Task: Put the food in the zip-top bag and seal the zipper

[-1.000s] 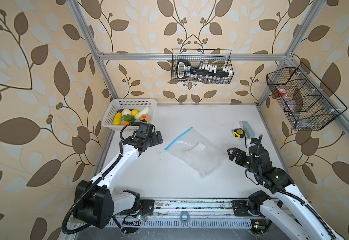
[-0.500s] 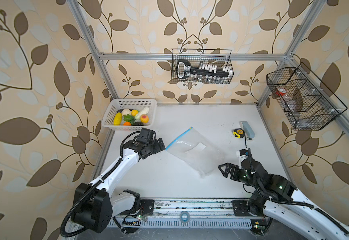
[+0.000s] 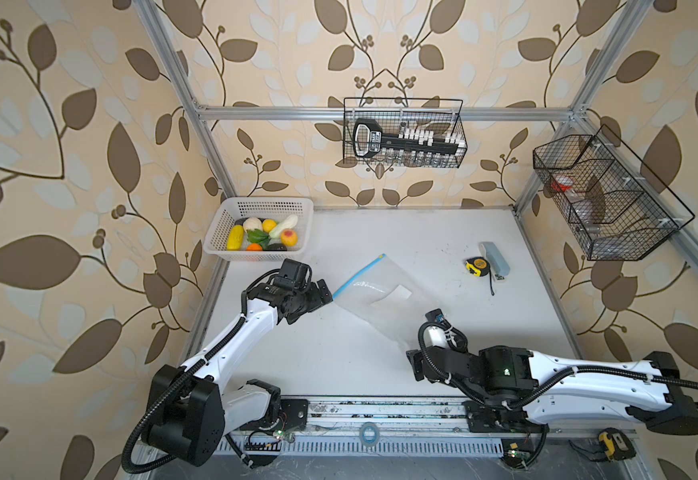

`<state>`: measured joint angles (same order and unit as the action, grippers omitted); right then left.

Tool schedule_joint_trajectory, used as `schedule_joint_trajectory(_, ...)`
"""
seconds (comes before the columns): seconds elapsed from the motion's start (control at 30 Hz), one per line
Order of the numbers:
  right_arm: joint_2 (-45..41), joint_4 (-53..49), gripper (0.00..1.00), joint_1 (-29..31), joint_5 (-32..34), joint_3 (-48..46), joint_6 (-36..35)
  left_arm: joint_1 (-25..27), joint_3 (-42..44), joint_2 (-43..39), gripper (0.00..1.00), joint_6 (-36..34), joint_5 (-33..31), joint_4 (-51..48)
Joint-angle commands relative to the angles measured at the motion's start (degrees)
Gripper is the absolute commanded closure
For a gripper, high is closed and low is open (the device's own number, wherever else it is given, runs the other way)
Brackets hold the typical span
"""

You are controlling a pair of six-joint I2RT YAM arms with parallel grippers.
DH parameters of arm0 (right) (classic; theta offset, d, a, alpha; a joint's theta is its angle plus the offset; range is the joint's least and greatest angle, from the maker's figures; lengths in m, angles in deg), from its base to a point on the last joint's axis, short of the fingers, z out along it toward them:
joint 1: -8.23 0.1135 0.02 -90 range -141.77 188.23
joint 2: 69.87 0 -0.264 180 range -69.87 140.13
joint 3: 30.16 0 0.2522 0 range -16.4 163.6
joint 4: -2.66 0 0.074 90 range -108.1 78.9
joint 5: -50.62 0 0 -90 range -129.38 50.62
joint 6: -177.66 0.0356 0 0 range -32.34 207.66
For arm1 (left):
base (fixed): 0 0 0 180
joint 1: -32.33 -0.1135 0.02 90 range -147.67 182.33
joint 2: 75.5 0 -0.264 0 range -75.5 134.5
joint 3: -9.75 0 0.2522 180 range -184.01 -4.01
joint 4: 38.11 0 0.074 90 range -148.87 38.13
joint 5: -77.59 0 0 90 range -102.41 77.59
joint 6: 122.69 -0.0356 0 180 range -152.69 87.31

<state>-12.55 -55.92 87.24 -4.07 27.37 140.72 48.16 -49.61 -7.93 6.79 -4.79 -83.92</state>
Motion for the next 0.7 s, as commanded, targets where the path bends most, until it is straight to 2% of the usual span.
schedule_joint_trajectory(0.0, 3.0, 0.3, 0.00, 1.0, 5.1, 0.1, -2.4, 0.7, -0.1, 0.9, 0.01, 1.6, 2.0, 1.6)
schedule_joint_trajectory(0.17, 5.4, 6.4, 0.00, 0.6, 2.5, -2.8, -6.1, 0.7, -0.8, 2.6, 0.01, 1.2, 3.3, 1.2)
schedule_joint_trajectory(0.3, 6.7, 7.4, 0.00, -2.3, 1.7, -4.9, -5.7, 0.7, -0.1, 1.7, 0.01, 1.1, 2.8, 1.4)
schedule_joint_trajectory(0.5, 4.7, 12.6, 0.00, -11.9, 0.8, -10.3, -6.3, 0.7, 1.6, 0.8, 0.01, 1.2, 2.4, 2.8)
schedule_joint_trajectory(0.67, -1.4, 15.0, 0.00, -19.8, -2.1, -15.1, -7.8, 0.7, 1.1, 2.2, 0.01, 0.8, 4.4, 2.9)
